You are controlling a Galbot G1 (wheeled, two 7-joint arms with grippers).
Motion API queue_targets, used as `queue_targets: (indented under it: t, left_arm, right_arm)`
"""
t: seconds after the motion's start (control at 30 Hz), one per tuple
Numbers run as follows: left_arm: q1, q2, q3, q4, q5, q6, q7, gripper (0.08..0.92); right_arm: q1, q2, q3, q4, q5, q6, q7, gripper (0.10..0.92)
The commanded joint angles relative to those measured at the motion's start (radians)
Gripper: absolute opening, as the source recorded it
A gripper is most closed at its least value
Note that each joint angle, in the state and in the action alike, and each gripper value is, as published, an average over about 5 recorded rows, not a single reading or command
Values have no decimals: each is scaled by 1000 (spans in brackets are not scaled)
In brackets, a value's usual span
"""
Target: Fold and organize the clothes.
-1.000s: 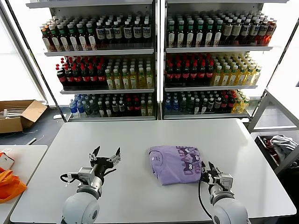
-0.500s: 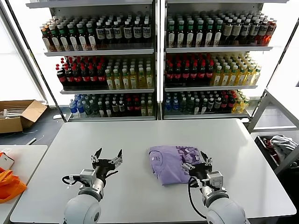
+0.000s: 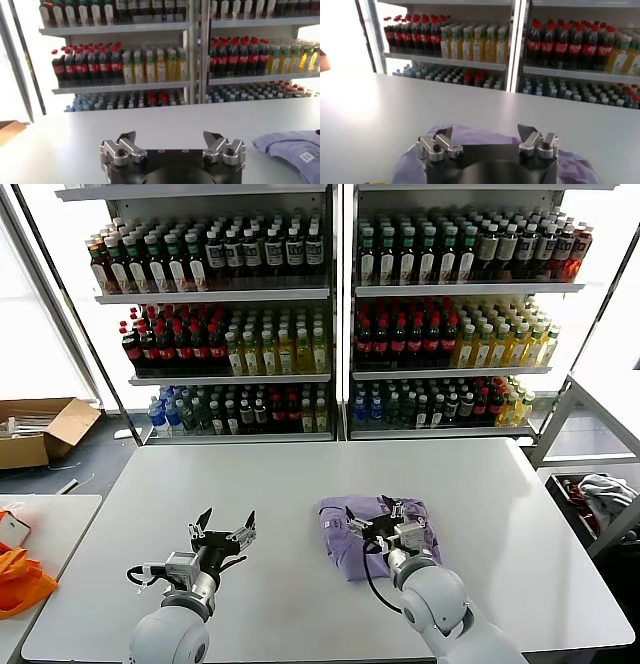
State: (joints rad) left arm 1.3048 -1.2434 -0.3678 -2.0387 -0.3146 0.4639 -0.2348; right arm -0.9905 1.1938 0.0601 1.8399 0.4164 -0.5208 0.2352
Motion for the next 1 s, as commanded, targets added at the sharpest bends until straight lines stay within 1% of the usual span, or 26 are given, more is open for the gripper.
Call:
queue_targets:
  t: [0.03, 0.23, 0.33, 0.47, 0.6, 0.73, 0.87, 1.0]
  left_arm:
    - [7, 2, -9, 1, -2, 3, 1, 823]
    - [11, 2, -13, 1, -4, 1, 2, 823]
    - [14, 2, -13, 0, -5, 0, 4, 822]
    - [21, 4, -12, -1, -5, 0, 7, 823]
    - [26, 3, -9, -5, -5, 1, 9, 822]
    - [32, 1, -12, -13, -5, 2, 9, 823]
    - [40, -3, -23, -24, -6, 4, 7, 823]
    - [54, -16, -30, -30, -4, 2, 7, 823]
  right_arm:
    - [116, 93, -71, -196, -14, 3, -14, 823]
    - [101, 86, -63, -200, 7, -27, 10, 823]
    - [84, 81, -52, -182, 11, -3, 5, 823]
    - [66, 60, -33, -84, 23, 53, -20, 823]
    - [54, 11, -28, 19, 32, 63, -29, 823]
    - [2, -74, -40, 115, 48, 47, -15, 823]
    - [-85, -220, -49, 187, 69, 27, -12, 823]
    - [-152, -347, -1, 238, 153, 17, -18, 823]
